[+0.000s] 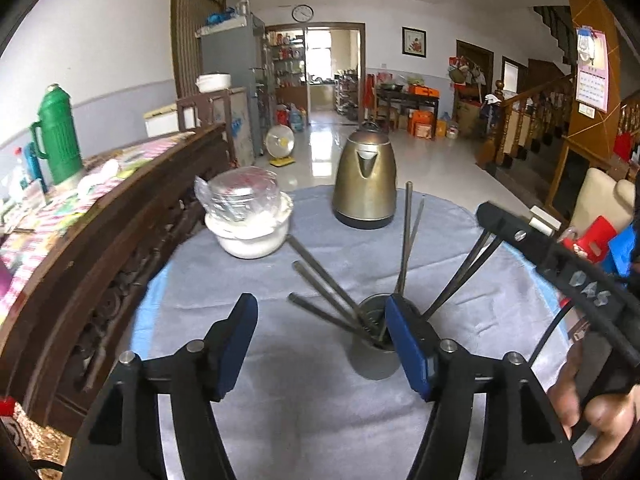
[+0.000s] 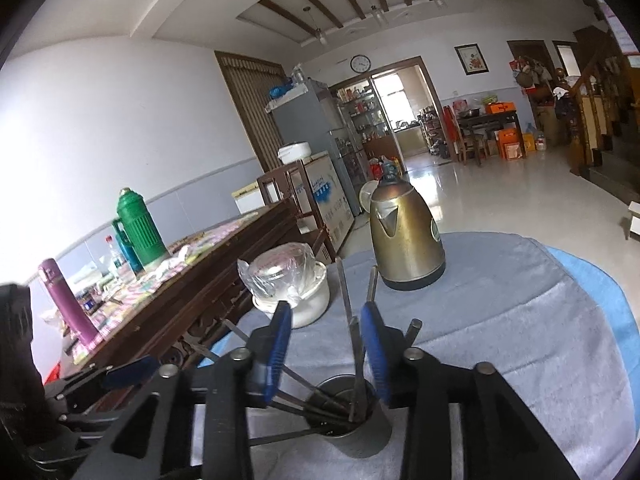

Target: Organize utensils

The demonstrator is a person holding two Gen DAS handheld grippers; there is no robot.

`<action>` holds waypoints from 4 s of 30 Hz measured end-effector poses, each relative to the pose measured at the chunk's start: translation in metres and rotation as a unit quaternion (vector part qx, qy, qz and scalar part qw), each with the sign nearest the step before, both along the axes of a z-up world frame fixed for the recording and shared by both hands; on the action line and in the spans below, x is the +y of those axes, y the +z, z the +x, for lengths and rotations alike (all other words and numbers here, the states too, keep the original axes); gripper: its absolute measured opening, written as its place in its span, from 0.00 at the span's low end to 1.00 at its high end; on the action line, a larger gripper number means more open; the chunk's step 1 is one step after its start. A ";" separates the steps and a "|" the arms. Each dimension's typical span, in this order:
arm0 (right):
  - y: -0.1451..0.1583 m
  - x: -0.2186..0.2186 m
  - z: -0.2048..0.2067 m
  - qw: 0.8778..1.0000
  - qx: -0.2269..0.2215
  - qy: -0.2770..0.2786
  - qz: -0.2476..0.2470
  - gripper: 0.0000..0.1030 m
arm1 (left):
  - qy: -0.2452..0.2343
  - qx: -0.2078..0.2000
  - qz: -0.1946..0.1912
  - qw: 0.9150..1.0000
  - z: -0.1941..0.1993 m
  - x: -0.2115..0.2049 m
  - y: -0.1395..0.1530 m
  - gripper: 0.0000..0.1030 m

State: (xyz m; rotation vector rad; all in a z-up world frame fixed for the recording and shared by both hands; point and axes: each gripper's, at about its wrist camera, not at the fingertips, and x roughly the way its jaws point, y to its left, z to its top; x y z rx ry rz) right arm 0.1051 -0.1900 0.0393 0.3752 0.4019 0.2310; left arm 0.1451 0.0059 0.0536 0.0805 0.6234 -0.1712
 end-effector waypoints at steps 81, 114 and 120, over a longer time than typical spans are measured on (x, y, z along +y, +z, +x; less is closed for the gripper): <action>-0.029 0.046 -0.190 0.992 0.087 -0.002 -0.095 0.62 | 0.111 -0.015 0.057 0.992 -0.183 0.038 -0.045 0.92; -0.026 0.033 -0.197 0.990 0.085 -0.028 -0.113 0.62 | 0.091 0.005 0.055 0.994 -0.184 0.030 -0.055 0.92; -0.029 0.019 -0.193 0.988 0.095 -0.038 -0.115 0.62 | 0.076 0.014 0.054 0.996 -0.176 0.014 -0.059 0.92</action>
